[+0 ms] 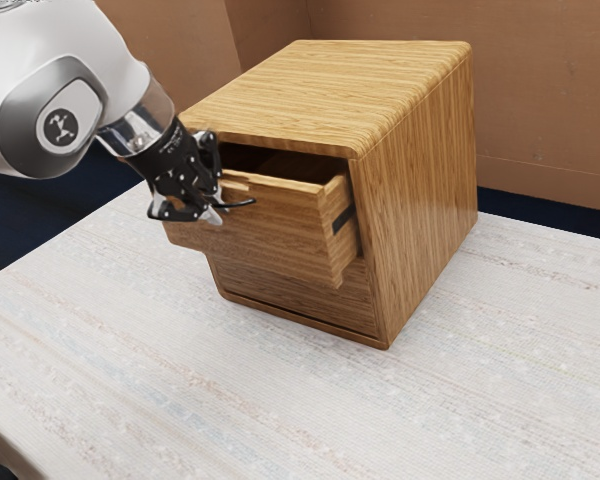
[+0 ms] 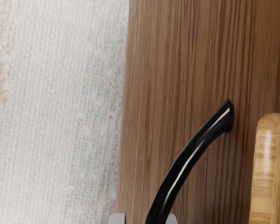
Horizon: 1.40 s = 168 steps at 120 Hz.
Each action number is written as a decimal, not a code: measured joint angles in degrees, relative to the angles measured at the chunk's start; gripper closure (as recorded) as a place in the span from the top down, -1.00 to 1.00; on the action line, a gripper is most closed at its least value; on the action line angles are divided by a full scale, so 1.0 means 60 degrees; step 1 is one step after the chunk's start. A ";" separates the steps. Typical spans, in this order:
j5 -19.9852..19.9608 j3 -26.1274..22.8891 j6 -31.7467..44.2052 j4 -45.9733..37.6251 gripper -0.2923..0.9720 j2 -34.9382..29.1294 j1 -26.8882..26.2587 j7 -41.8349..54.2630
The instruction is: Pull the drawer handle with one arm to open the drawer
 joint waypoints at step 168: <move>0.0610 -0.0129 0.0264 -0.4122 -0.68 -0.4481 0.0035 0.0044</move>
